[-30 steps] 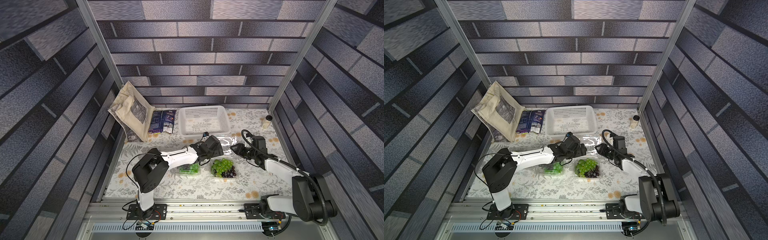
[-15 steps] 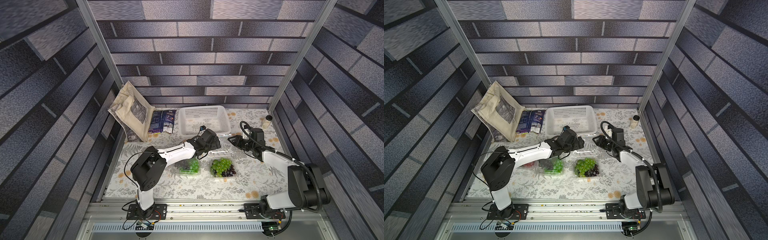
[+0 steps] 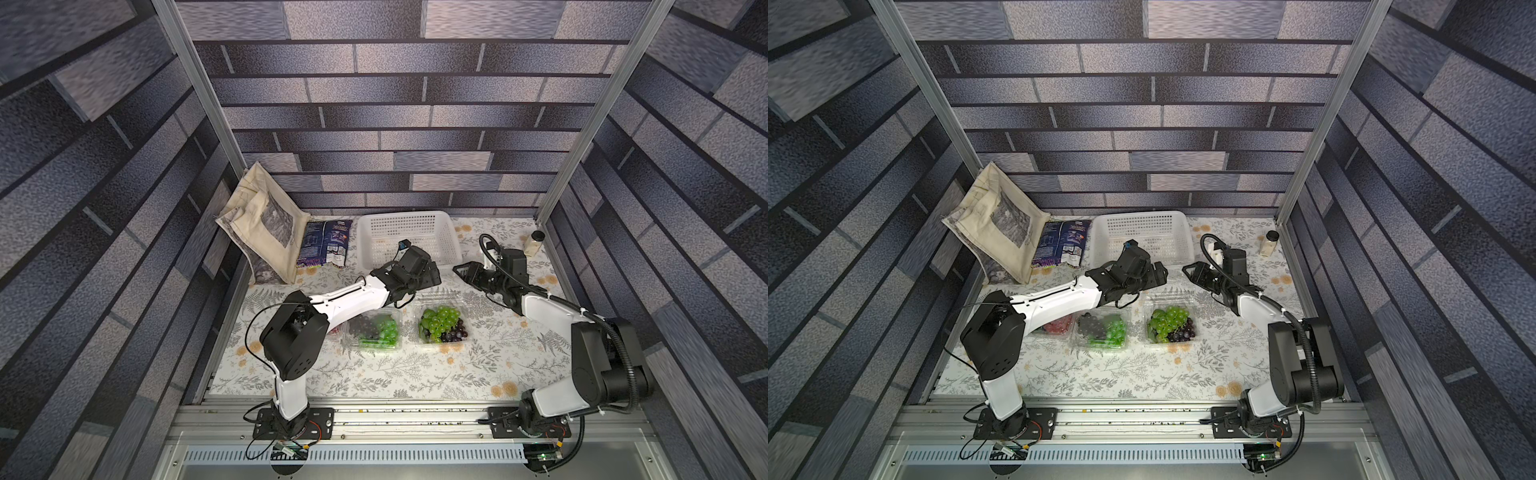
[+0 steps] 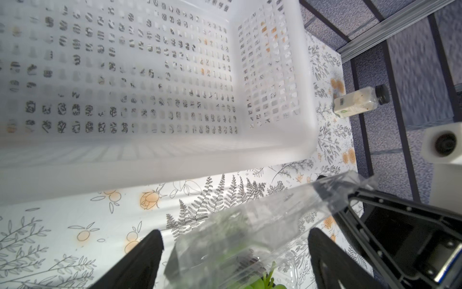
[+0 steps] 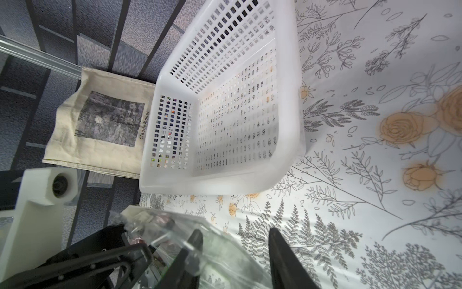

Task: Pack grapes into containers
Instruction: Close the packing box at the center of the board.

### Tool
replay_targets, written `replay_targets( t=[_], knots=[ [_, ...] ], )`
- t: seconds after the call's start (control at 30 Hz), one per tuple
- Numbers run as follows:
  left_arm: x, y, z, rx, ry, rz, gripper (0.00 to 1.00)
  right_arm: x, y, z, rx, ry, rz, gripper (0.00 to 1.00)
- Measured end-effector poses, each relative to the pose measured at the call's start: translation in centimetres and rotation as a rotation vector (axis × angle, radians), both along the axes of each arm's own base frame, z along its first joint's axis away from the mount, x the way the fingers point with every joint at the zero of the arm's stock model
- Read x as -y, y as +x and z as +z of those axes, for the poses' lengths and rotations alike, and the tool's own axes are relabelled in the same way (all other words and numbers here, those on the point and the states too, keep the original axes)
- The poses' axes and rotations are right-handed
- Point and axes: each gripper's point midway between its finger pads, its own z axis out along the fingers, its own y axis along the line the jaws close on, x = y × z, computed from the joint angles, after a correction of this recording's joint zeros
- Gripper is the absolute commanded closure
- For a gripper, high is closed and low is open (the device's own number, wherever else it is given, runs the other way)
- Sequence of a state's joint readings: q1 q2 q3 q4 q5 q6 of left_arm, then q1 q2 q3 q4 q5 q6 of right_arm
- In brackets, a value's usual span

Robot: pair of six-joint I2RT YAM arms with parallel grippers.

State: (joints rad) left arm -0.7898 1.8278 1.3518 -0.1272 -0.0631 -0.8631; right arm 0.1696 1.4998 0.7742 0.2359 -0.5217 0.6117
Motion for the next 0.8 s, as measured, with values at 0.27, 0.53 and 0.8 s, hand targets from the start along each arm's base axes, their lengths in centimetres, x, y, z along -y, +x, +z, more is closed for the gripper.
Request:
replay_targets(
  t=[0.27, 0.53, 0.8],
  knots=[
    [-0.7, 1.0, 0.5, 0.017, 0.007, 0.004, 0.05, -1.1, 0.0, 1.4, 0.039, 0.046, 0.066, 0.42],
    [-1.0, 1.0, 0.6, 0.016, 0.011, 0.003, 0.03, -1.8, -0.2, 2.1, 0.058, 0.081, 0.109, 0.37],
    [-0.9, 0.7, 1.7, 0.033, -0.007, -0.029, 0.0, -1.9, 0.0, 2.7, 0.072, 0.087, 0.12, 0.34]
  ],
)
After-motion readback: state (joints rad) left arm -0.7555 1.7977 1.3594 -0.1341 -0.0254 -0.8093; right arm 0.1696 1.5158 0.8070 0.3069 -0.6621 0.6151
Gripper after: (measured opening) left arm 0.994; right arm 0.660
